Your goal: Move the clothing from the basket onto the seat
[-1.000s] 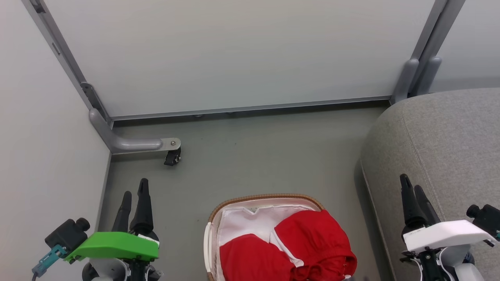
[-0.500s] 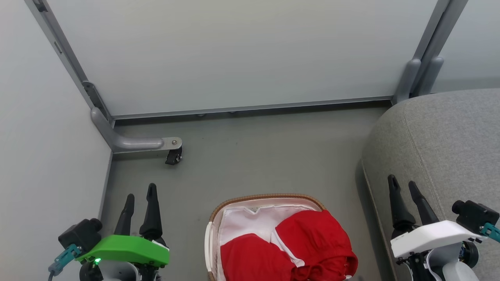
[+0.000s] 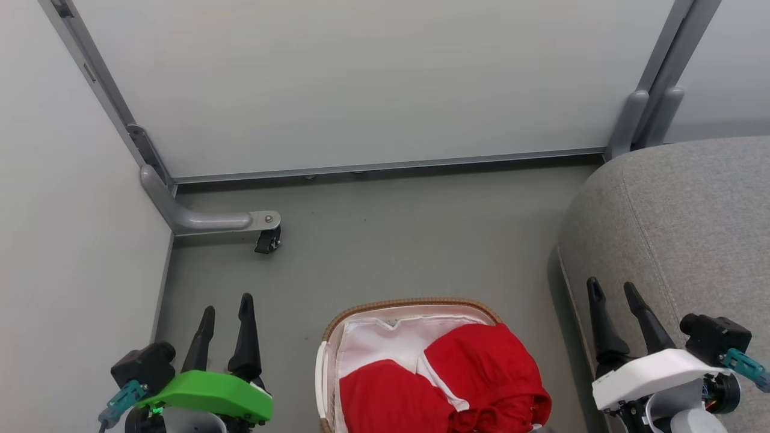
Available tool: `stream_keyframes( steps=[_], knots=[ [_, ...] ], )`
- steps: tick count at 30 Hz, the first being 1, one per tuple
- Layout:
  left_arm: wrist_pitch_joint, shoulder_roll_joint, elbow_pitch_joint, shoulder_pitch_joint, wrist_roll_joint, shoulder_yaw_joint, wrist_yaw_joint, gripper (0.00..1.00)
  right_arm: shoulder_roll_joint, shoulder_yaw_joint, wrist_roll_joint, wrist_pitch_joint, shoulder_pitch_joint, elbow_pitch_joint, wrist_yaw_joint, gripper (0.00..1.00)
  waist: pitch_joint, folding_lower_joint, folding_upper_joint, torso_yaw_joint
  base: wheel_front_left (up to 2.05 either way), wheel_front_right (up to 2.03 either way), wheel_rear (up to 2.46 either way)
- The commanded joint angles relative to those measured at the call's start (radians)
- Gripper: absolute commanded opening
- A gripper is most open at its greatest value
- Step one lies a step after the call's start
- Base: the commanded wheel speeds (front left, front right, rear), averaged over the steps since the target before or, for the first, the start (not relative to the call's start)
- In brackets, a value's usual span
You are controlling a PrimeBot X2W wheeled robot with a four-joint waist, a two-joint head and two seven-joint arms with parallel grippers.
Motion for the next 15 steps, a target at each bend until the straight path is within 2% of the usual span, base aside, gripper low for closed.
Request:
stream_keyframes(
  steps=[1,15],
  knots=[
    [-0.010,0.007,0.002,0.011,0.027,-0.003,0.003,1.00,-0.007,0.003,-0.031,-0.012,0.005,-0.006,0.000,1.00,0.000,0.0000,0.0000,0.000,0.00,0.00,0.00],
    [-0.042,0.008,0.029,0.019,0.121,-0.017,-0.008,1.00,-0.008,0.008,-0.162,-0.044,0.026,-0.007,0.000,1.00,-0.004,0.0000,0.0000,0.008,0.00,0.00,0.00]
  ],
)
